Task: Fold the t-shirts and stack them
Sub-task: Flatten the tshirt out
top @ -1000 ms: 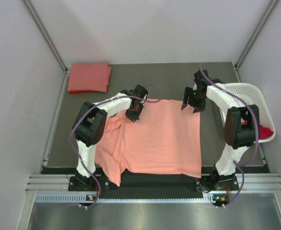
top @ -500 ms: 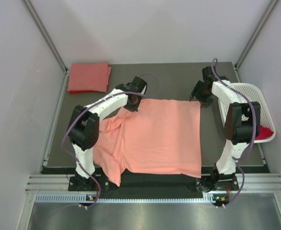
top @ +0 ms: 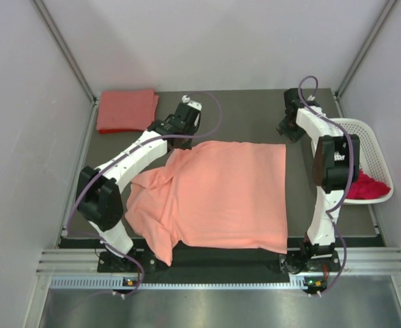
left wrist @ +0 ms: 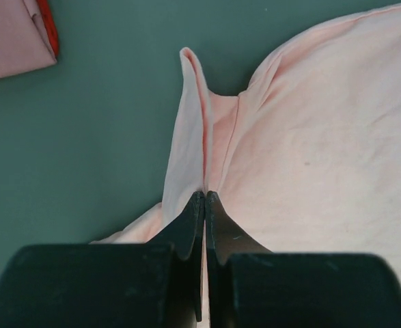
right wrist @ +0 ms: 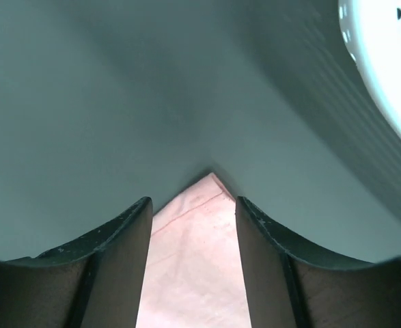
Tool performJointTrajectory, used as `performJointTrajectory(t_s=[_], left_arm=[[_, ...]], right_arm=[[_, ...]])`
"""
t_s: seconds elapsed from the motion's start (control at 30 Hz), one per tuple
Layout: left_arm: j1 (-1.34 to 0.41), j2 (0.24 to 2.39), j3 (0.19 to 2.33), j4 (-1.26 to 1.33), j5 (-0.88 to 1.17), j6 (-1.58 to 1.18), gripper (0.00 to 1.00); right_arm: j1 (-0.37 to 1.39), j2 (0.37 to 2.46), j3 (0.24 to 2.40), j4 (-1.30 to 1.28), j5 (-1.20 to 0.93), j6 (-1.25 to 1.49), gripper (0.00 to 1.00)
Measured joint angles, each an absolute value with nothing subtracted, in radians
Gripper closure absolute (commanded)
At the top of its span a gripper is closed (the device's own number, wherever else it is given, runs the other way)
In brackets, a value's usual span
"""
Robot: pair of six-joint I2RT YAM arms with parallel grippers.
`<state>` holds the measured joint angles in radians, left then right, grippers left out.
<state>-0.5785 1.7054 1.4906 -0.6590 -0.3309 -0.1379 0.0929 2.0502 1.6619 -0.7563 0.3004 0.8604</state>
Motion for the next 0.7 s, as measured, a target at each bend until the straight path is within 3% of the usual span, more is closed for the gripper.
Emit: performJointTrajectory(t_s=[0.7], left_arm=[[-0.562,1.703,1.464,-0.651,-0.337,-0.140,1.00]], right_arm=[[0.116,2.190,1.746,-0.919,0.340,1.177,0.62]])
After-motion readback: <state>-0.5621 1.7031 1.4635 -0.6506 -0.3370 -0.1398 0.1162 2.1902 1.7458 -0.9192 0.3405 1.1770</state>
